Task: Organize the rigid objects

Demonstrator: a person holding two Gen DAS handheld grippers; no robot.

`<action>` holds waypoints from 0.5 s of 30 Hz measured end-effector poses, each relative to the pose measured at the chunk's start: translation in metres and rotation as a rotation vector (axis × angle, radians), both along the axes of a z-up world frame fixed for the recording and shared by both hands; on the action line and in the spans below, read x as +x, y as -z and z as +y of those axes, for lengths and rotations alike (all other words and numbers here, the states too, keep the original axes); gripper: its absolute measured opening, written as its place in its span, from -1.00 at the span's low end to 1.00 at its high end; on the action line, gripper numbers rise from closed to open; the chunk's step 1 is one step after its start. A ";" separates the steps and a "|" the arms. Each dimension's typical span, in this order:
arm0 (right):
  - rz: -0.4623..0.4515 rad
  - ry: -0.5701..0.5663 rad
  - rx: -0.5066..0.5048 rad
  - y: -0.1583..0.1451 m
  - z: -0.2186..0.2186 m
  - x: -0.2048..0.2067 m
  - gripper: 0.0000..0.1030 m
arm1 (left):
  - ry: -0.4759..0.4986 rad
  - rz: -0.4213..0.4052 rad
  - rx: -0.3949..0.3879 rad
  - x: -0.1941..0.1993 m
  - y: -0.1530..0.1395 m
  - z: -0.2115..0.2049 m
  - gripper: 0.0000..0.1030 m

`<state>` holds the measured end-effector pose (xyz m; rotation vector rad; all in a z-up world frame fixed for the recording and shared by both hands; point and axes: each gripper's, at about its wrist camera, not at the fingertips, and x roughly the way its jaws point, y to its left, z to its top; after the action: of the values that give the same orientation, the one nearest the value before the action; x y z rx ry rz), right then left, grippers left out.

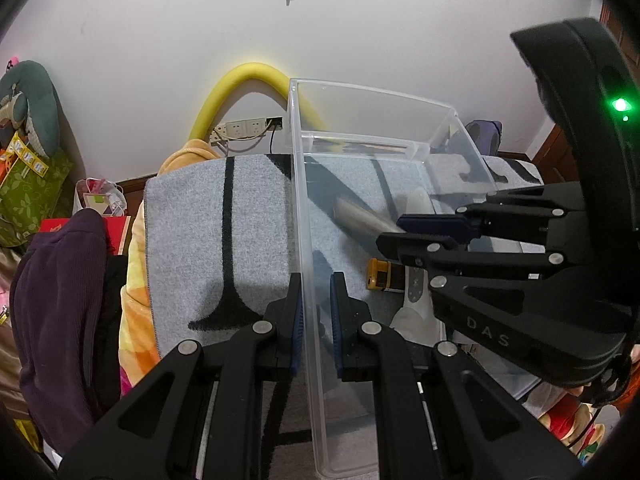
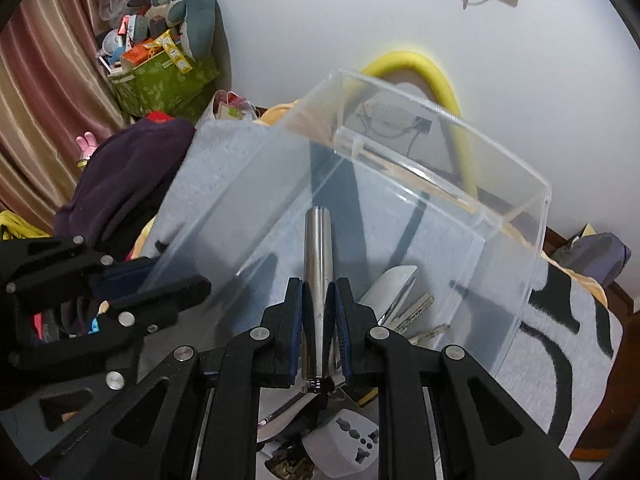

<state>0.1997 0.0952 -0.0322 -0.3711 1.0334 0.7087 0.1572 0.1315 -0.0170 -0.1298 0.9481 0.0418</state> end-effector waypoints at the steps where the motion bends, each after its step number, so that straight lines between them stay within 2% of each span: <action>1: 0.010 0.003 0.003 0.002 -0.001 0.001 -0.71 | 0.000 0.000 0.000 0.000 0.000 0.000 -0.80; 5: 0.038 0.019 0.031 0.002 -0.009 0.003 -0.53 | 0.001 0.001 0.001 0.000 0.000 0.000 -0.81; 7: 0.033 0.025 0.035 0.000 -0.010 0.002 -0.51 | 0.001 0.001 0.002 -0.001 0.000 0.000 -0.81; 12: -0.030 0.017 0.027 -0.013 -0.022 -0.009 -0.44 | 0.000 0.002 0.007 -0.001 -0.001 0.001 -0.80; 14: -0.054 0.018 0.029 -0.018 -0.027 -0.013 -0.15 | 0.000 0.002 0.007 -0.002 -0.001 0.001 -0.80; 15: -0.074 0.019 0.035 -0.022 -0.031 -0.016 -0.08 | 0.000 0.001 0.006 -0.002 -0.002 0.001 -0.80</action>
<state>0.1836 0.0637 -0.0102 -0.3543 0.9524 0.6901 0.1550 0.1325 -0.0155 -0.1240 0.9491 0.0449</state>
